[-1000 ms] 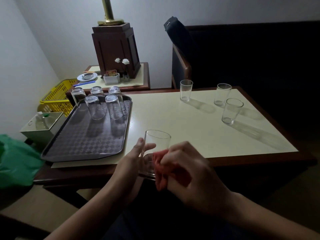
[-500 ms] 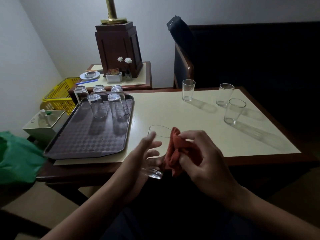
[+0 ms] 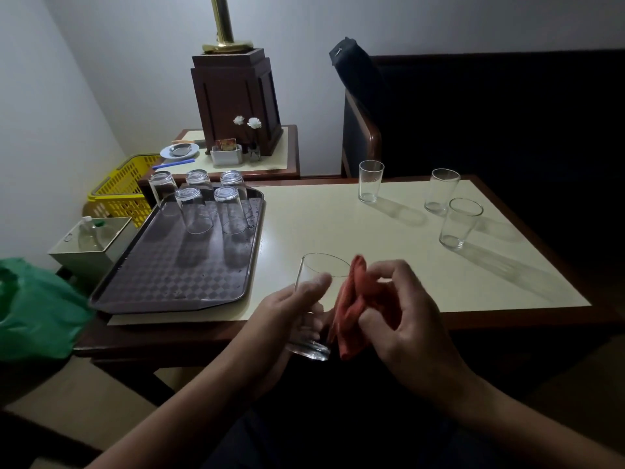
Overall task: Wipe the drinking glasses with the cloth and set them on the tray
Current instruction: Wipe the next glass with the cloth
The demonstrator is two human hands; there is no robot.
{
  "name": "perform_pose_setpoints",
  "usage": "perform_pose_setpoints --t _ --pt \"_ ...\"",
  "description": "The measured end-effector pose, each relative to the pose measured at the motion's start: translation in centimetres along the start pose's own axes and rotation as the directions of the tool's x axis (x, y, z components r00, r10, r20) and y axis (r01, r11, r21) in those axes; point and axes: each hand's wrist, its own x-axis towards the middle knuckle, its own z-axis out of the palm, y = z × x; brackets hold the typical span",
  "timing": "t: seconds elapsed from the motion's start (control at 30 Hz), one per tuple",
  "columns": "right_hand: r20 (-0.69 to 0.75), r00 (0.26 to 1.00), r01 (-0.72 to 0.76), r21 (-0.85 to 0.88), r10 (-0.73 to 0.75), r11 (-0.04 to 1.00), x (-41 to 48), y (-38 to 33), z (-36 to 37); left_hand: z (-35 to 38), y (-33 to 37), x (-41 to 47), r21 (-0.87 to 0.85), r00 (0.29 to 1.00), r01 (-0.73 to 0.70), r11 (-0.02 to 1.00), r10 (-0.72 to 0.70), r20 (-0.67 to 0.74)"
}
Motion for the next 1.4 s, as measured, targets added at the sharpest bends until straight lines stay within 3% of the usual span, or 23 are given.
perform_pose_setpoints --t 0.13,0.3,0.37,0.43,0.53,0.6,0.7,0.83,0.9,0.97,1.03,1.07,1.1,1.13,1.2,1.23,1.3,1.33,1.37,1.4 --pt "0.165 0.961 0.245 -0.133 -0.222 0.960 -1.6 0.1 1.3 -0.6 0.0 -0.2 0.033 0.999 0.041 0.999 -0.042 0.021" --pt "-0.014 0.999 -0.030 0.011 0.030 1.000 0.0 0.5 0.4 -1.1 0.0 -0.5 0.033 0.998 0.041 0.999 -0.043 0.046" --pt "-0.018 0.999 -0.044 -0.017 0.043 0.999 0.1 0.5 0.3 -0.9 0.1 -0.4 -0.047 0.997 0.063 0.997 -0.061 0.051" --pt "0.066 0.997 0.031 -0.014 -0.030 0.999 -0.7 0.2 1.0 -0.7 0.2 -0.2 -0.105 0.996 0.082 0.991 -0.080 0.028" --pt "0.170 0.964 0.228 -0.141 -0.204 0.963 -1.7 0.4 1.4 -1.1 0.4 -0.5 -0.128 0.994 0.110 0.986 -0.107 0.028" --pt "0.156 0.982 0.127 -0.117 -0.108 0.985 -0.8 0.5 0.8 -1.4 0.4 -0.6 -0.154 0.991 0.127 0.980 -0.118 0.064" --pt "0.137 0.981 -0.150 0.096 0.137 0.984 0.8 0.8 -0.3 -1.6 0.2 -0.4 -0.196 0.994 0.089 0.977 -0.075 0.077" --pt "0.193 0.961 -0.246 0.287 0.196 0.926 1.2 0.8 -1.0 -1.5 1.2 -0.3 -0.236 0.999 -0.031 0.971 0.025 -0.032" --pt "0.171 0.983 -0.108 0.195 0.074 0.975 0.8 0.6 -1.0 -1.7 1.3 -0.3 -0.299 0.994 -0.042 0.953 0.011 -0.107" --pt "0.141 0.971 0.204 -0.060 -0.194 0.977 0.4 0.7 -0.8 -1.7 1.2 -0.4 -0.345 0.989 0.005 0.939 -0.056 -0.138" --pt "0.217 0.850 0.527 -0.314 -0.481 0.790 0.5 1.2 -0.6 -1.4 1.1 -0.8 -0.375 0.984 0.079 0.924 -0.132 -0.118" --pt "0.257 0.810 0.587 -0.342 -0.527 0.734 0.6 1.5 -0.8 -1.3 1.0 -0.9 -0.387 0.982 0.109 0.916 -0.161 -0.103" --pt "0.264 0.816 0.577 -0.314 -0.515 0.754 0.8 1.7 -1.1 -1.2 1.1 -1.0 -0.383 0.982 0.122 0.916 -0.167 -0.089" --pt "0.238 0.859 0.504 -0.248 -0.452 0.827 1.0 1.8 -1.3 -1.2 1.3 -1.0 -0.359 0.986 0.115 0.926 -0.151 -0.073" --pt "0.197 0.970 0.138 0.028 -0.141 0.990 1.4 0.9 -1.8 -1.5 1.7 -0.9 -0.326 0.999 0.032 0.945 -0.042 -0.022" --pt "0.257 0.963 -0.133 0.217 0.075 0.967 1.5 0.4 -1.7 -1.7 1.9 -0.8 -0.338 0.999 -0.027 0.941 0.032 0.008" --pt "0.453 0.801 -0.584 0.444 0.392 0.680 1.7 0.4 -1.4 -1.9 2.3 -0.6 -0.365 0.986 -0.130 0.922 0.157 0.046" --pt "0.501 0.748 -0.657 0.471 0.435 0.588 1.6 0.5 -1.2 -2.0 2.3 -0.4 -0.359 0.981 -0.160 0.920 0.189 0.048" --pt "0.504 0.749 -0.657 0.482 0.430 0.580 1.5 0.4 -0.9 -2.0 2.3 -0.3 -0.345 0.980 -0.173 0.923 0.198 0.038" --pt "0.451 0.803 -0.583 0.461 0.390 0.669 1.2 0.5 -0.7 -2.0 2.2 -0.3 -0.336 0.982 -0.168 0.927 0.186 0.021"
